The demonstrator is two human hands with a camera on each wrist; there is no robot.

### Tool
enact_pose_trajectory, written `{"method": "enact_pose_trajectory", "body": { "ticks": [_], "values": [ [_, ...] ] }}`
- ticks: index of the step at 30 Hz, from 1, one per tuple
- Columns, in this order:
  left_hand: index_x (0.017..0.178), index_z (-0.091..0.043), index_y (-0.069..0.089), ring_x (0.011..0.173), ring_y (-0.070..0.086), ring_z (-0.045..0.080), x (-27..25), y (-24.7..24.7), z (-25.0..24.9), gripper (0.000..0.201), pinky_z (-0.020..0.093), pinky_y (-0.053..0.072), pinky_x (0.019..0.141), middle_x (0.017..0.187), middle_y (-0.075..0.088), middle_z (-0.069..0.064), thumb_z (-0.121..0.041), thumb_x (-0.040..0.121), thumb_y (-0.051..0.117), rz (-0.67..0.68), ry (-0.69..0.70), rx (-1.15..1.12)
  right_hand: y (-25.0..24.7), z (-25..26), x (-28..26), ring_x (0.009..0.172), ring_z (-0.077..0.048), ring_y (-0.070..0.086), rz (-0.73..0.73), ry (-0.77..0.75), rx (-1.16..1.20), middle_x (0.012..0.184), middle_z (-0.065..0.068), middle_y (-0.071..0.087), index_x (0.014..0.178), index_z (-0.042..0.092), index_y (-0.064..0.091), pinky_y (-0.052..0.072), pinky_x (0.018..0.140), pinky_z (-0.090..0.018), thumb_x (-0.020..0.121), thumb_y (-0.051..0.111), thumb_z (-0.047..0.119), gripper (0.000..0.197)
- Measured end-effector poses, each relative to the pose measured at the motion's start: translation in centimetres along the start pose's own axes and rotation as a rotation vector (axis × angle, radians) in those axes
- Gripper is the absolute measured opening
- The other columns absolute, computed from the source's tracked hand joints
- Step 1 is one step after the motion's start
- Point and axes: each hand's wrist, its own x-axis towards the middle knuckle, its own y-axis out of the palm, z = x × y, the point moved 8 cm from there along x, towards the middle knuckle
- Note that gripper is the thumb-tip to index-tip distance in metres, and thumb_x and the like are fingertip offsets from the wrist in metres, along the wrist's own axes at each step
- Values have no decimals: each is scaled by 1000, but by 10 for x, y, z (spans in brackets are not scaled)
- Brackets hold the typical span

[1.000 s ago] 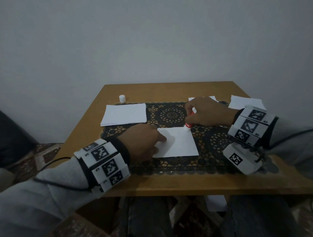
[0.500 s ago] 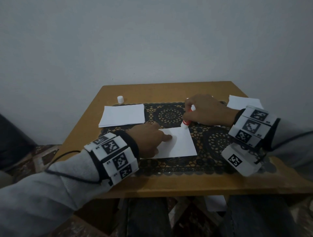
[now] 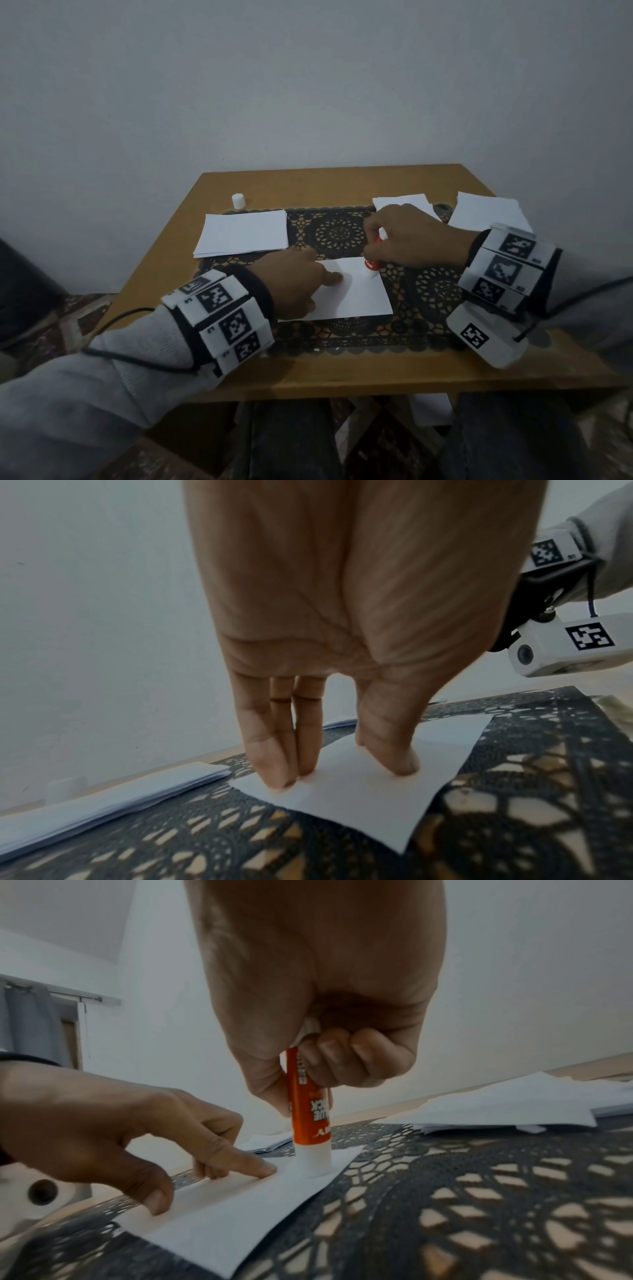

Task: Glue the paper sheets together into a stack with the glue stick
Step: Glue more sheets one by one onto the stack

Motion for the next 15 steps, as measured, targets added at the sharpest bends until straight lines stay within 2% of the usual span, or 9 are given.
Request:
{"method": "enact_pose_trajectory", "body": {
  "ticks": [3, 6, 11, 15],
  "values": [
    [149, -38, 21, 111, 48, 27, 1, 0, 1, 66, 30, 41, 78, 124, 44, 10, -31, 93, 56, -4, -5, -6, 2, 4, -6, 72, -19, 58, 17, -17, 3, 81, 3, 60, 76, 8, 64, 49, 67, -35, 82, 67, 26, 20],
    [148, -38, 23, 111, 48, 26, 2, 0, 1, 65, 29, 40, 77, 124, 44, 9, -31, 93, 56, -16, -7, -14, 3, 5, -12, 79, -22, 61, 24, -30, 23, 83, -1, 64, 74, 9, 63, 52, 75, -42, 82, 68, 27, 21],
    [148, -38, 24, 110, 48, 25, 3, 0, 2, 65, 27, 37, 74, 124, 45, 9, -31, 93, 57, -25, -5, -33, 4, 4, -20, 77, -19, 61, 35, -36, 39, 75, 4, 62, 67, 13, 60, 53, 78, -46, 80, 69, 28, 22],
    [148, -38, 24, 111, 48, 25, 2, -1, 2, 66, 28, 39, 79, 124, 46, 8, -31, 92, 58, -39, 6, -48, 5, 6, -27, 77, -16, 60, 65, -38, 53, 74, 8, 61, 66, 17, 59, 53, 81, -43, 81, 70, 28, 22]
  ]
}}
